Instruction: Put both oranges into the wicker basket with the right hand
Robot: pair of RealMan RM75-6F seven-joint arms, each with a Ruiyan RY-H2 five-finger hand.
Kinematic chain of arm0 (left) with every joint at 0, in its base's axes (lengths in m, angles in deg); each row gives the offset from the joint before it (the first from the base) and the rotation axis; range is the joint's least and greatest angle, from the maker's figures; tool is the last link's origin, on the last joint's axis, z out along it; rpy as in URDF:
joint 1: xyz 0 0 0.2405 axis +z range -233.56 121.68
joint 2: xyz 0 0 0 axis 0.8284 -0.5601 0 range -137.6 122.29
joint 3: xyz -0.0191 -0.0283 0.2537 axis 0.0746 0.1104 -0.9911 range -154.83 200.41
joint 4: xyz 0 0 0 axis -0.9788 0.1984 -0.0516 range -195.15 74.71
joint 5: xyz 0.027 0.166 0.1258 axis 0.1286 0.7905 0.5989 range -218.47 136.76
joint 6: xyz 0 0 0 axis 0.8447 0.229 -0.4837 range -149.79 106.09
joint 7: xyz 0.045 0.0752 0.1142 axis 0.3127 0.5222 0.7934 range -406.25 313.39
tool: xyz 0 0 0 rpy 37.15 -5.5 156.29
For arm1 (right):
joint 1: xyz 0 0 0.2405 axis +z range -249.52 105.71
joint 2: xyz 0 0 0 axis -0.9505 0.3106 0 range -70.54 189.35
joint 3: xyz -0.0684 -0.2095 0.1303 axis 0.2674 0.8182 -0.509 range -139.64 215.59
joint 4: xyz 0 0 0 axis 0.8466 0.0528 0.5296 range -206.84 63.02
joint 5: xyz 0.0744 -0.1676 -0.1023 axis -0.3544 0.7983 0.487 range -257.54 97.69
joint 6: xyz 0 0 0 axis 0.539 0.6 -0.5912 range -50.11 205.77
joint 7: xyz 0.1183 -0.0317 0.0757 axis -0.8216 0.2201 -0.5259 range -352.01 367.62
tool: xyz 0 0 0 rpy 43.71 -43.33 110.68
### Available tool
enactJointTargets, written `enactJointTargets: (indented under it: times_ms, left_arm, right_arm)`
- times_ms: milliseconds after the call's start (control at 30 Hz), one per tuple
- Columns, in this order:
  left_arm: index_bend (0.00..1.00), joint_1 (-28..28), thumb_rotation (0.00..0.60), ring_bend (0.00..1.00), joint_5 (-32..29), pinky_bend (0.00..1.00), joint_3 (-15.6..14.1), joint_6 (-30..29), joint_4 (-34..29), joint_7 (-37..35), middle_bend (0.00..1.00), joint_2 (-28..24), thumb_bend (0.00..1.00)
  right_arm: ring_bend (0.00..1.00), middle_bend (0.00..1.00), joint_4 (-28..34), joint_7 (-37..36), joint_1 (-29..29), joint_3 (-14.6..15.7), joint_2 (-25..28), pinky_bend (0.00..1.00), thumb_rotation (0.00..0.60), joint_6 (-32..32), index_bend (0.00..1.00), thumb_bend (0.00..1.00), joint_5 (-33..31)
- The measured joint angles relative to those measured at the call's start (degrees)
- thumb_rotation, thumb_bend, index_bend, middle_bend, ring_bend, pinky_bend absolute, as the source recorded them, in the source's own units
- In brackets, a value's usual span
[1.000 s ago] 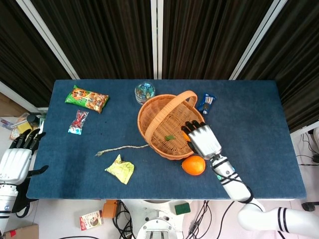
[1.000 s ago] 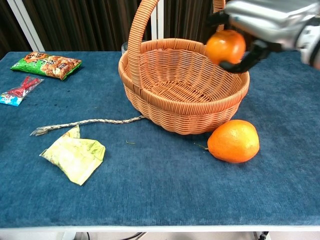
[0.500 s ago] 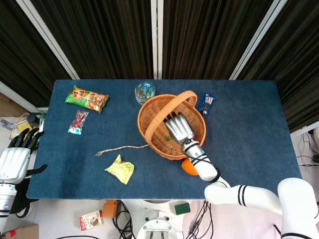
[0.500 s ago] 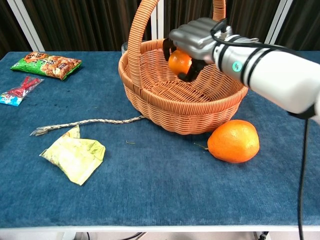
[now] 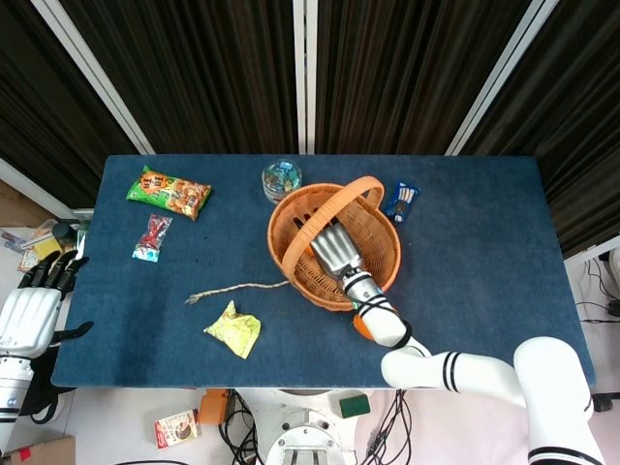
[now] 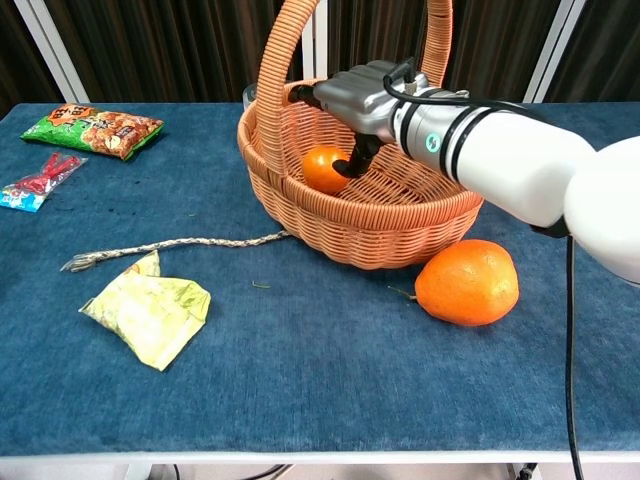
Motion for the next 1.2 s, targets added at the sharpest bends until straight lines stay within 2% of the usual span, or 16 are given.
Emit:
enactJointTargets:
  times_ms: [267, 467, 600, 900, 1033, 1200]
  left_arm:
    - [0.14, -0.02, 0.600, 0.03, 0.37, 0.18, -0.19, -0.02, -0.27, 0.76, 0.08, 0.15, 0.00]
    - [0.14, -0.19, 0.599, 0.03, 0.83, 0.18, -0.47, 0.34, -0.65, 0.68, 0.08, 0.09, 0.00]
    - [0.14, 0.08, 0.598, 0.03, 0.90, 0.18, -0.43, -0.34, -0.77, 0.61, 0.08, 0.00, 0.00]
    - [0.14, 0.03, 0.599, 0.03, 0.26, 0.18, -0.33, -0.07, -0.90, 1.23, 0.08, 0.14, 0.00]
    - [0.14, -0.08, 0.598, 0.03, 0.37, 0.18, -0.44, 0.16, -0.99, 1.66, 0.08, 0.31, 0.00]
    - [0.14, -0.18, 0.599, 0.03, 0.61, 0.18, -0.63, 0.36, -1.12, 2.09, 0.08, 0.47, 0.00]
  right_arm:
    - [0.03, 0.11, 8.85, -2.83, -3.73, 2.61, 5.93, 0.18, 0.600, -4.30, 0.02, 0.40, 3.05]
    - [0.03, 0.16, 20.47, -8.93, -10.01, 6.38, 14.54, 0.18, 0.600, -8.11, 0.03, 0.40, 6.76]
    - [0.03, 0.18, 26.25, -15.97, -15.47, 10.22, 19.96, 0.18, 0.600, -11.41, 0.03, 0.39, 11.95]
    - [0.03, 0.17, 27.31, -27.51, -29.12, 21.55, 25.20, 0.18, 0.600, -22.34, 0.04, 0.37, 26.54]
    - [0.03, 0.13, 25.91, -29.98, -32.97, 24.42, 25.76, 0.14, 0.600, -24.45, 0.04, 0.36, 29.42]
    - [0.00, 0.05, 23.38, -33.22, -35.22, 25.55, 24.29, 0.05, 0.600, -24.03, 0.02, 0.35, 30.12]
